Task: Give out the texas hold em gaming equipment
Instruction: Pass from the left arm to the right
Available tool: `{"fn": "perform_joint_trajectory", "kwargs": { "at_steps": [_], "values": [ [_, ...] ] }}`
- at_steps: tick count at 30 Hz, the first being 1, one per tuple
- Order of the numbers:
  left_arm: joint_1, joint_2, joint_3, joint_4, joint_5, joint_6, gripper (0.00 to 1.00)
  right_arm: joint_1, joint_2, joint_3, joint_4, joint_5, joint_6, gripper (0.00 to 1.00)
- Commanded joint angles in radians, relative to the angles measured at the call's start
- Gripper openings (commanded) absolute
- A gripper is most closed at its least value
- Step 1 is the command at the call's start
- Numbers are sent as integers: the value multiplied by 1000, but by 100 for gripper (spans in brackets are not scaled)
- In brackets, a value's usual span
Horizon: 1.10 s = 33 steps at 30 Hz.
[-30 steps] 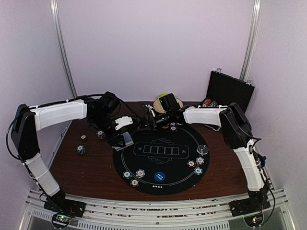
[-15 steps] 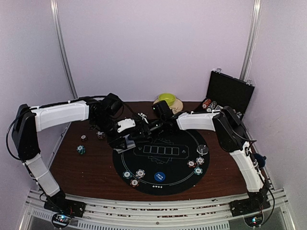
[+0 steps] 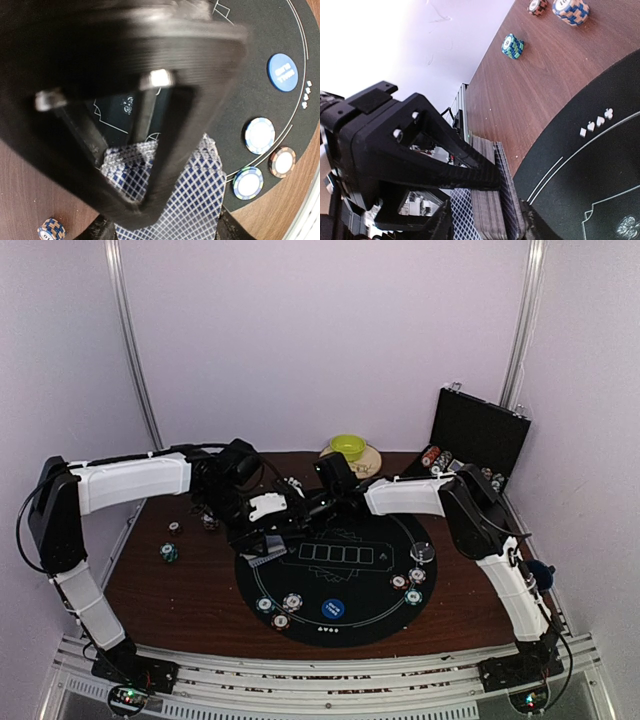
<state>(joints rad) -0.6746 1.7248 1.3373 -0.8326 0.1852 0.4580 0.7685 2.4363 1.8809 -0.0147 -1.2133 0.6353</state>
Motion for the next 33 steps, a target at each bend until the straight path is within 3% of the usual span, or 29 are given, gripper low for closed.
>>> {"fn": "perform_joint_trajectory", "kwargs": {
  "at_steps": [1, 8, 14, 17, 20, 23, 29, 33],
  "values": [
    [-5, 9, 14, 19, -5, -10, 36, 8, 26, 11, 100, -39, 71, 32],
    [-5, 13, 12, 26, -14, -12, 36, 9, 23, -16, 170, -64, 124, 0],
    [-6, 15, 7, 30, -32, -16, 45, 12, 22, -33, 205, -74, 159, 0],
    [-5, 7, -8, 47, -49, -19, 65, 11, 17, -44, 222, -77, 172, 0],
    [-5, 1, -19, 57, -65, -22, 76, 10, 13, -48, 226, -74, 173, 0],
    [-5, -3, -27, 66, -80, -25, 97, 9, 9, -51, 225, -71, 172, 0],
    [9, -40, -25, 99, -109, -35, 98, 8, 7, -45, 174, -52, 123, 0],
    [51, -98, -33, 105, -12, -8, 98, 0, 6, -3, 50, -21, 23, 0]
  ]
}}
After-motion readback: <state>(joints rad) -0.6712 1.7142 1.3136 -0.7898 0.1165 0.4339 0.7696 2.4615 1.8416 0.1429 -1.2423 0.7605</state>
